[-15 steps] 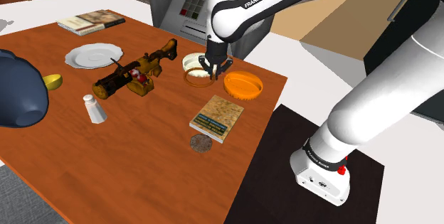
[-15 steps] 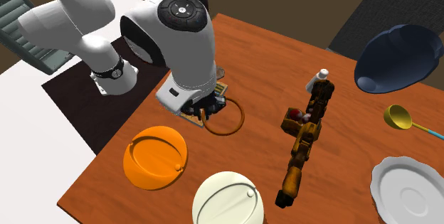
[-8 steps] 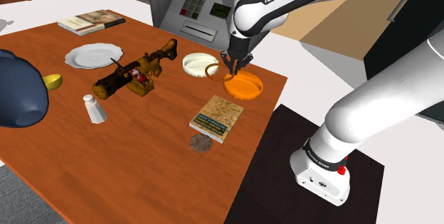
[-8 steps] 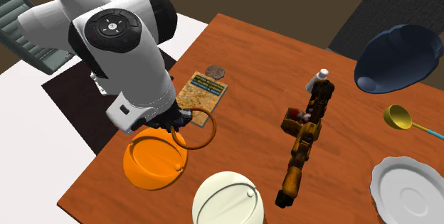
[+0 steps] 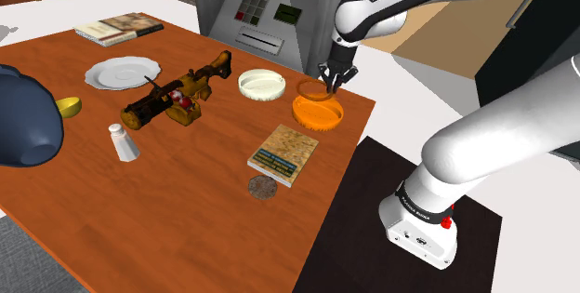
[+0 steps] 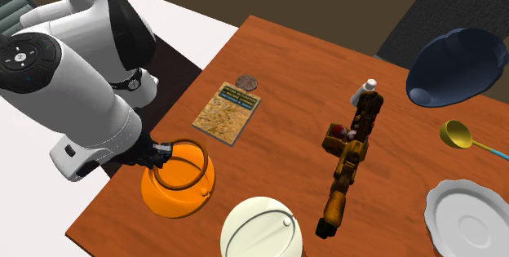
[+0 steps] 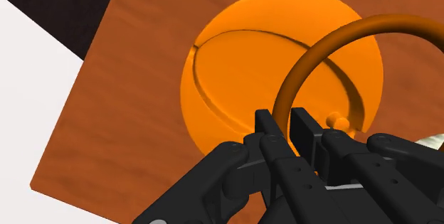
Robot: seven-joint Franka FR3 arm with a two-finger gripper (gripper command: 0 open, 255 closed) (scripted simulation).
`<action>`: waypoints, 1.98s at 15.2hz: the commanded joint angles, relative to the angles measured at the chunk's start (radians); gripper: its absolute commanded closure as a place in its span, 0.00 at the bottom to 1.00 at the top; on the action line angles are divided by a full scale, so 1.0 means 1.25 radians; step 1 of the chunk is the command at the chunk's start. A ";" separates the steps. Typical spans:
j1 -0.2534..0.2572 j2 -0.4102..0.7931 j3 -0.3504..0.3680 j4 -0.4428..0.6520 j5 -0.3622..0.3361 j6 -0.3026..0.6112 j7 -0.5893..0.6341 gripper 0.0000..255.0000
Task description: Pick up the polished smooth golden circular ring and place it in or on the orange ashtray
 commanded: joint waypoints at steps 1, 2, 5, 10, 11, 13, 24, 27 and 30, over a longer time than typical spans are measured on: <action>-0.027 -0.011 -0.038 -0.004 -0.016 -0.008 -0.055 1.00; -0.027 -0.004 -0.039 -0.009 -0.016 0.005 -0.055 1.00; -0.027 0.018 -0.038 -0.025 -0.016 0.043 -0.054 1.00; -0.027 0.060 -0.038 -0.048 -0.016 0.108 -0.054 1.00; -0.027 0.069 -0.038 -0.052 -0.016 0.121 -0.054 1.00; -0.027 0.088 -0.037 -0.059 -0.017 0.147 -0.054 1.00; -0.027 0.128 -0.037 -0.071 -0.017 0.199 -0.053 1.00; -0.027 0.128 -0.037 -0.071 -0.017 0.199 -0.053 0.00; -0.027 0.128 -0.037 -0.071 -0.017 0.199 -0.053 0.00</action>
